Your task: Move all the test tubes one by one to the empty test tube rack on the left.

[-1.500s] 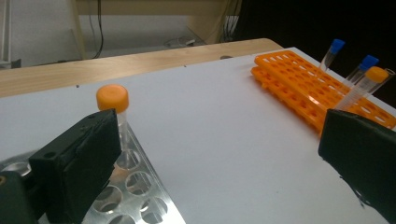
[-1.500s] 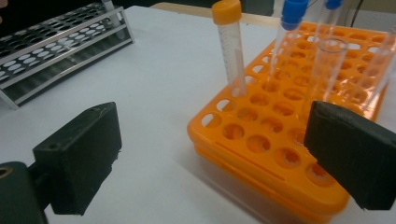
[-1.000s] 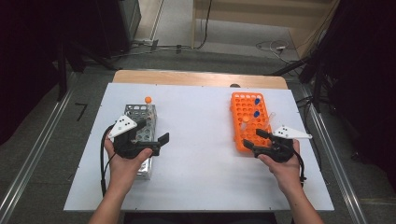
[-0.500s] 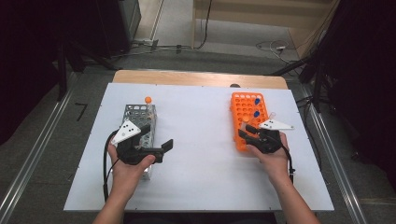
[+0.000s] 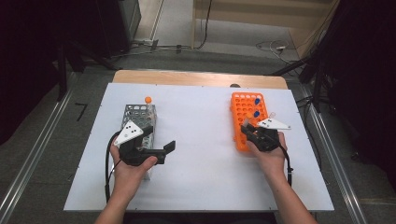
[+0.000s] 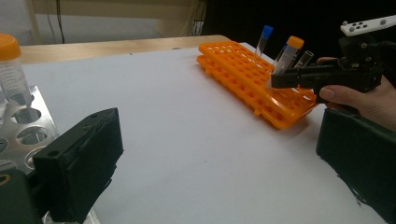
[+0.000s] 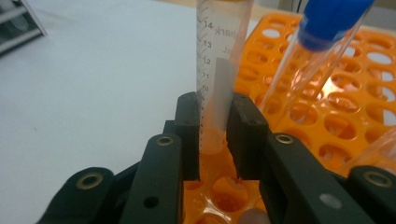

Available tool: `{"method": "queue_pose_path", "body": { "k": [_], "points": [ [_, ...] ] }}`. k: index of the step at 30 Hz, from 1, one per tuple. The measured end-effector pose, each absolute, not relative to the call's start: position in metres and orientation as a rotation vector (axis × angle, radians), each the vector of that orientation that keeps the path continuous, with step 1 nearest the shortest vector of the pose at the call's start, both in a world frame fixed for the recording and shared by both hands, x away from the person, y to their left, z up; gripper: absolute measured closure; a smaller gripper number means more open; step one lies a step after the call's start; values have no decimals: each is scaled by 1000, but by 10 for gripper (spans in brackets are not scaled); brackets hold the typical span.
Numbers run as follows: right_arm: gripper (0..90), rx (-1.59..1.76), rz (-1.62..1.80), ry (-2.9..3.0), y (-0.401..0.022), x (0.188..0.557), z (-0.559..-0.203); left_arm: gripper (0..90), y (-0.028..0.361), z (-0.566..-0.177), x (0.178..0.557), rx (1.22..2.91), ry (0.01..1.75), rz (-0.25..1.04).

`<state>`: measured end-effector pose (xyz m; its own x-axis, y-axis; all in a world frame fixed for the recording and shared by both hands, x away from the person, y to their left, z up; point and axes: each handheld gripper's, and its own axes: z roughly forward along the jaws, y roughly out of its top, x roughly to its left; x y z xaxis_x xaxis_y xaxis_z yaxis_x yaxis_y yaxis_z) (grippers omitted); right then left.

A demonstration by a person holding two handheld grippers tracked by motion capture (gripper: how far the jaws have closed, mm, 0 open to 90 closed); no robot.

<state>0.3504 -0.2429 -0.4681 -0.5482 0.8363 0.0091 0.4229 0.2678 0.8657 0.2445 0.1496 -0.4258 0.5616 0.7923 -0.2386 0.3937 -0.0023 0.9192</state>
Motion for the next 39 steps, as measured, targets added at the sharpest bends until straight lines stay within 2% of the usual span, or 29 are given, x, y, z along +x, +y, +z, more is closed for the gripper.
{"method": "queue_pose_path", "body": {
  "k": [16,28,35,39],
  "points": [
    [731,1049,1390,2139,-246,319,-440,34,132,-424,243,1638,964,385],
    [731,862,1490,2349,-210,288,-436,122,107,-427,240,1686,842,282],
    [731,780,1493,2429,-187,273,-435,116,93,-426,237,1700,799,256],
    [731,738,1486,2469,-175,266,-437,170,89,-425,234,1712,761,241]
  ]
}}
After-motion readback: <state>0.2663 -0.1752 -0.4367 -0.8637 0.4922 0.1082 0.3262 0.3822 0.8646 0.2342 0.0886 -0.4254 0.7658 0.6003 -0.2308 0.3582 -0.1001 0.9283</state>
